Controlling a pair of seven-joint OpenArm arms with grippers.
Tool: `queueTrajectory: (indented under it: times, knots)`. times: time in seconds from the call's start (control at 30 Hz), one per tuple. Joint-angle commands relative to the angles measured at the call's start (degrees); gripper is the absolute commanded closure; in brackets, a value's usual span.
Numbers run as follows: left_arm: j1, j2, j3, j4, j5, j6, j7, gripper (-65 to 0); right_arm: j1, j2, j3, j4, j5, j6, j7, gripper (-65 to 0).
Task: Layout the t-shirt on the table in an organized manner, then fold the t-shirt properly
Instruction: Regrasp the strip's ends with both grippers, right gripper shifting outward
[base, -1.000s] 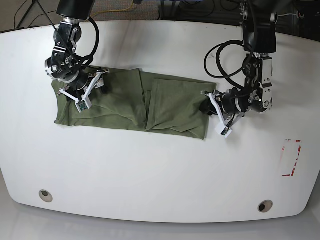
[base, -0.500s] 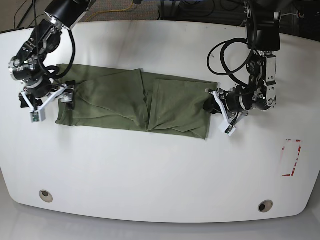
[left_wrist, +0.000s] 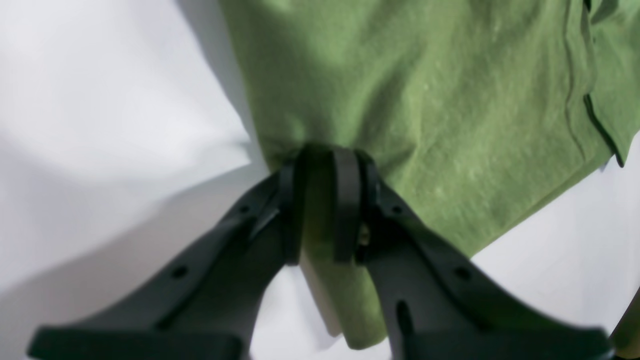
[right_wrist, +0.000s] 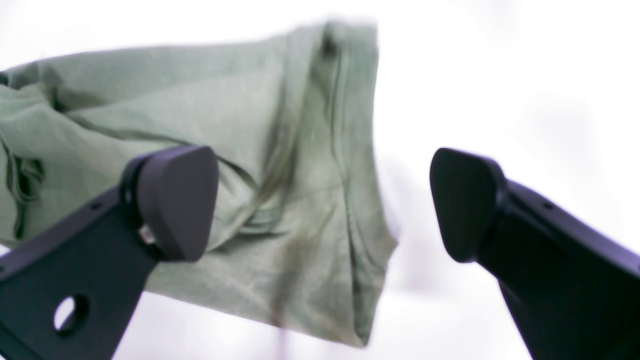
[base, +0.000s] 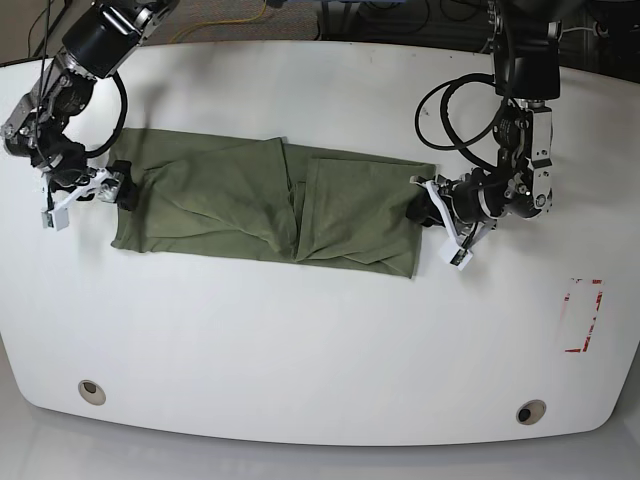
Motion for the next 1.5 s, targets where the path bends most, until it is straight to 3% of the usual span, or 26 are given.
queueTrajectory:
  times: [0.0,0.3,0.97,1.07,1.3,1.37,1.47]
  knots:
    - [-0.2,-0.4,0.0,0.4,1.6,0.3,1.9,-7.8,0.7,1.5,0.2,-2.4,3.2,0.3,2.4,-65.0]
    - [-0.2,-2.2,0.0,0.4,1.5,0.3,1.9,-7.8,0.4,1.7,-0.3,-7.7,6.0,0.3,3.8,-65.0]
    - [-0.2,-2.3,0.0,0.4,1.5,0.3,1.9,-7.8,0.8,-2.3,-5.9,-7.5,5.7,0.3,4.1,-65.0]
    - [-0.2,-2.3,0.0,0.4,1.5,0.3,1.9,-7.8,0.8,-2.3,-5.9,-7.5,5.7,0.3,5.2,-54.4]
    - [-0.2,-2.2,0.4,0.4,1.7,0.3,1.9,-7.8,0.8,-1.2,-6.4,-7.6,5.5,0.3,7.6,-11.4]
    - [-0.2,-2.2,1.3,0.4,1.9,0.4,1.9,-7.8,0.8,-1.0,-6.5,-7.6,5.5,0.3,7.6,-2.5]
    - [-0.2,-2.2,3.1,0.4,2.0,0.6,1.8,-7.8,0.8,-0.9,-7.1,-6.9,5.5,0.3,7.6,-0.8]
